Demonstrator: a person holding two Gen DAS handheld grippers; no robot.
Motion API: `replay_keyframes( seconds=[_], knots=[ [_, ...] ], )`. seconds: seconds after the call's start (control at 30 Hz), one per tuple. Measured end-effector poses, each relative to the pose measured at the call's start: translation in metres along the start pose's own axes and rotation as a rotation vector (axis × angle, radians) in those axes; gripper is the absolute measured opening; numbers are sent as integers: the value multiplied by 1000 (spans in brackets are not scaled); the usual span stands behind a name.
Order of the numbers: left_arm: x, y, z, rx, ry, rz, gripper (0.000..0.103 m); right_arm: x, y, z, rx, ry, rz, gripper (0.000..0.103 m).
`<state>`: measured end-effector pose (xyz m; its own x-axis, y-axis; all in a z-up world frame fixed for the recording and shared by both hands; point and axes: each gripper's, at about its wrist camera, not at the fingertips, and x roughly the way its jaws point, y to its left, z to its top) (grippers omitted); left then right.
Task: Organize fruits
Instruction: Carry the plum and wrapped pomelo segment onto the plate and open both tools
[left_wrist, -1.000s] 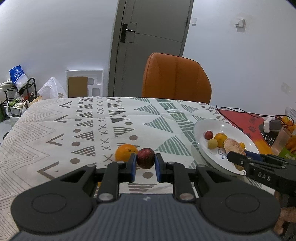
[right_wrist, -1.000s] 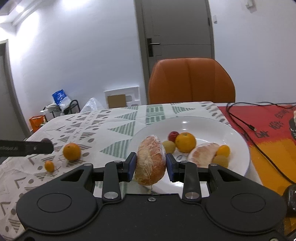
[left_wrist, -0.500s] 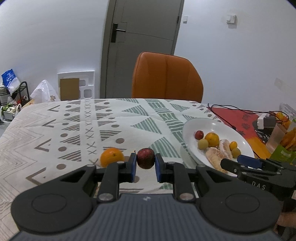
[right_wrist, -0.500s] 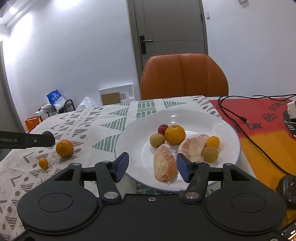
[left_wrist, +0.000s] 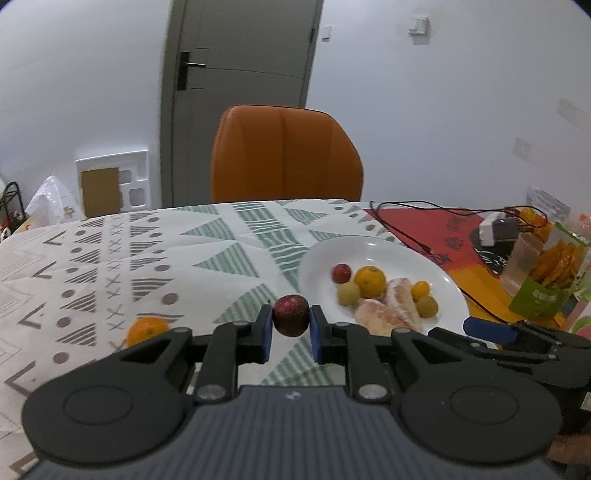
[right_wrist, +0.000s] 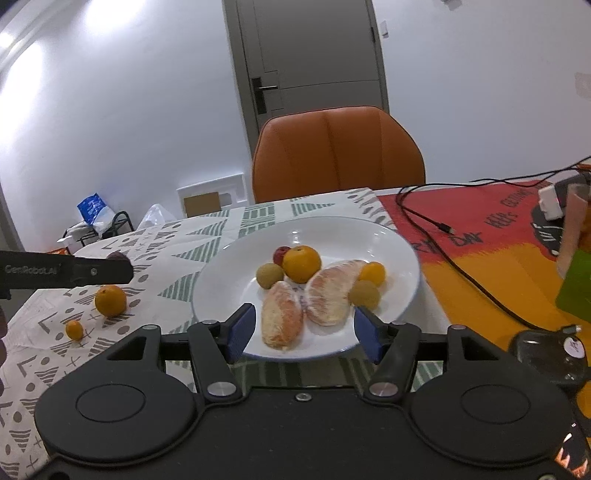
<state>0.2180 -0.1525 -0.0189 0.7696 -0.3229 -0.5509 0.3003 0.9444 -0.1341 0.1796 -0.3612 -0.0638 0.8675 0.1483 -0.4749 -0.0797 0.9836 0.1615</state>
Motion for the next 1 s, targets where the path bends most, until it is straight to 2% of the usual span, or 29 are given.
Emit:
replay_keyframes(
  seconds=[0.47, 0.8, 0.9, 0.97, 1.0],
  knots=[
    [19, -40, 10, 71, 5, -54, 20, -18, -31, -3, 72, -26, -42, 60],
    [24, -46, 19, 86, -10, -64, 20, -29, -37, 1, 70, -43, -63, 62],
    [20, -47, 20, 101, -15, -49, 32, -29, -36, 0, 71, -41, -65, 64],
    [17, -44, 20, 99, -16, -30, 48, -28, -33, 0, 68, -38, -63, 65],
    [15, -42, 20, 97, -25, -23, 52, -28, -32, 0, 65, -37, -58, 65]
  ],
)
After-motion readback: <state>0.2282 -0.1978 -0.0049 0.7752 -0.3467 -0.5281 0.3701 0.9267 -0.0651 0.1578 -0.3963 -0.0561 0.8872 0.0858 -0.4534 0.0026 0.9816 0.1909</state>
